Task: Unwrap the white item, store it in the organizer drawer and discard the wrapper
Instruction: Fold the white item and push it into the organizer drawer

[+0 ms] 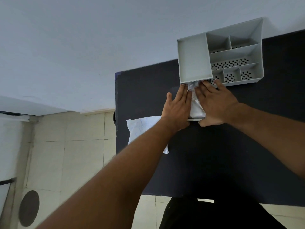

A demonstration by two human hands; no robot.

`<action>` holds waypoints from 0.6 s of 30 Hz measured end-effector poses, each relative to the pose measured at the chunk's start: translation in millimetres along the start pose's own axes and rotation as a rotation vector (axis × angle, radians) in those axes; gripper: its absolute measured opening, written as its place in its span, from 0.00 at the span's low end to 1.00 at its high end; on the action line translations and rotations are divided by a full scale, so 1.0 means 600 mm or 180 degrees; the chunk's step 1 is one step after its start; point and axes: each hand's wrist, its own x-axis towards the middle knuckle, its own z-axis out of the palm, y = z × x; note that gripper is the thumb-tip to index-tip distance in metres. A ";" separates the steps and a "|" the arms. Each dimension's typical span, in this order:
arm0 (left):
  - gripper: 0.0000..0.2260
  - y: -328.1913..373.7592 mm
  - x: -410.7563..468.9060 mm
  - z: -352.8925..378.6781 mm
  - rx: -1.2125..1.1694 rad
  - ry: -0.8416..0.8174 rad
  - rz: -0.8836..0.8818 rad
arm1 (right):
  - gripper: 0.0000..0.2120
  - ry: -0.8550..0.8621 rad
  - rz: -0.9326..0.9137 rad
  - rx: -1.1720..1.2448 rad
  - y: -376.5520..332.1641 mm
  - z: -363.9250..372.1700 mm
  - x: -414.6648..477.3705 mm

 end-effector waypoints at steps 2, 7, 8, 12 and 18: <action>0.48 0.006 0.002 -0.005 0.0055 0.0047 -0.0074 | 0.62 -0.0018 0.0004 0.0004 0.001 -0.008 0.004; 0.41 0.017 0.006 -0.013 0.0212 -0.0009 -0.0193 | 0.54 0.0030 0.0017 -0.0092 -0.011 -0.020 -0.002; 0.41 0.019 0.006 -0.013 0.0230 -0.0012 -0.0188 | 0.52 0.0021 0.0022 -0.0080 -0.016 -0.020 -0.003; 0.38 0.021 0.004 -0.016 0.0317 0.0004 -0.0116 | 0.50 0.0008 0.0128 0.0066 -0.034 -0.013 -0.001; 0.32 0.026 -0.003 -0.009 0.0446 0.0184 -0.0184 | 0.49 0.0141 0.0189 -0.0111 -0.037 0.001 0.000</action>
